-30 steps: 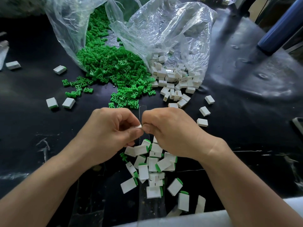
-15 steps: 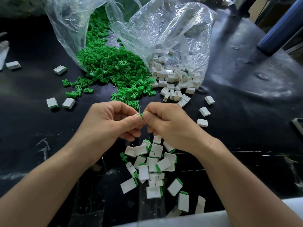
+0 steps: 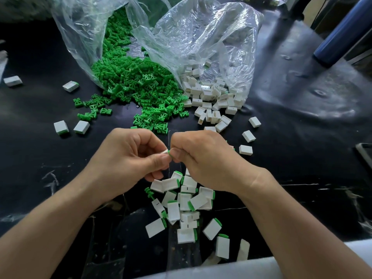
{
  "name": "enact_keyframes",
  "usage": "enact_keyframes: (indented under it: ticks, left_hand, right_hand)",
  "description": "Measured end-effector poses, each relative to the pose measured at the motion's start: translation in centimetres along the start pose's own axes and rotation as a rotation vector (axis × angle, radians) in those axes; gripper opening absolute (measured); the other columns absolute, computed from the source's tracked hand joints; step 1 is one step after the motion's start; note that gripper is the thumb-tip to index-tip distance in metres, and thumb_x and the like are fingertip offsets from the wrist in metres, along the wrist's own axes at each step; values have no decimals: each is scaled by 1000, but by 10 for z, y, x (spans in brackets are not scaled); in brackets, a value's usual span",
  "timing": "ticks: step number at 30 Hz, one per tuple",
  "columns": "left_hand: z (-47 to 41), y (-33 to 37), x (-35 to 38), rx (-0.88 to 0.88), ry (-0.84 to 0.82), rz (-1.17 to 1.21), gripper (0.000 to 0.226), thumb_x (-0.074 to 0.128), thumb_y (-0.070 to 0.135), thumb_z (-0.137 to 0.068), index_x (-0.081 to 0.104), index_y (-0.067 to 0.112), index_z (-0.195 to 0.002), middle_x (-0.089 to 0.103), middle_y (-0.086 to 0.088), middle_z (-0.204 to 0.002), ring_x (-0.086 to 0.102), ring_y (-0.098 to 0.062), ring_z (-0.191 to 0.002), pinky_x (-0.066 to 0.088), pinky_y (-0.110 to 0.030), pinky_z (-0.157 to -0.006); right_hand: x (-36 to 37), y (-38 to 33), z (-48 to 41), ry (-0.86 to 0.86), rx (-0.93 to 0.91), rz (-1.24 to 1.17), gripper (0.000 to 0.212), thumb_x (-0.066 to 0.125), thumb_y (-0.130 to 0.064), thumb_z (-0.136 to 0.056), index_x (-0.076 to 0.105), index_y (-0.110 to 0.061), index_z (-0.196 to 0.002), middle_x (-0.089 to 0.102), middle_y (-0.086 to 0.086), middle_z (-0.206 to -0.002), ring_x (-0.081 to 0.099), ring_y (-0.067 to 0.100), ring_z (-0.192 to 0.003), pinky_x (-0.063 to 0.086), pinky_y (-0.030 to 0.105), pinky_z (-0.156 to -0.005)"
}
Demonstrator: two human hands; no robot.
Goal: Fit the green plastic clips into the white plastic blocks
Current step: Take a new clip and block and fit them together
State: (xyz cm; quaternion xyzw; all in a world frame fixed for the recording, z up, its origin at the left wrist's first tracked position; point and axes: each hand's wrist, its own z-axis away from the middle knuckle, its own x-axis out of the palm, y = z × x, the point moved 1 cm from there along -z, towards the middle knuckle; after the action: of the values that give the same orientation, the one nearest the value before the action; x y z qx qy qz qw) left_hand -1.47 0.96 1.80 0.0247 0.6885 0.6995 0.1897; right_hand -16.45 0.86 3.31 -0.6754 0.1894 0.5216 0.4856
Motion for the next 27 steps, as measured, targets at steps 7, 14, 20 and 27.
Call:
enact_keyframes:
  ticks: [7,14,20,27]
  left_hand:
    - [0,2,-1,41,8,126,22,69,23,-59,66,5,-71,69,-12,-63,64,-16,-49,50,-20,-45]
    - [-5,2,0,53,66,346,14,70,24,-55,71,15,-66,72,0,-79,65,-8,-68,53,-16,-61]
    - [-1,6,2,48,4,406,15,69,24,-57,71,15,-68,69,-2,-66,52,-25,-52,53,-26,-47]
    - [0,5,3,129,-54,343,20,63,7,-71,65,-7,-84,60,-22,-60,58,-34,-48,53,-33,-50]
  right_hand:
    - [0,1,1,137,-42,-146,18,46,-14,-92,49,-8,-75,55,4,-71,51,26,-67,41,43,-62]
    - [2,8,-3,64,268,-956,51,31,-53,-81,59,-13,-69,59,-5,-59,53,7,-54,39,18,-51]
    - [11,-5,-6,-230,260,-1385,56,30,-59,-73,55,-9,-78,59,4,-67,53,13,-58,38,23,-54]
    - [14,-8,-3,-175,308,-1279,50,35,-56,-71,49,-8,-74,46,-1,-59,41,10,-52,33,22,-51]
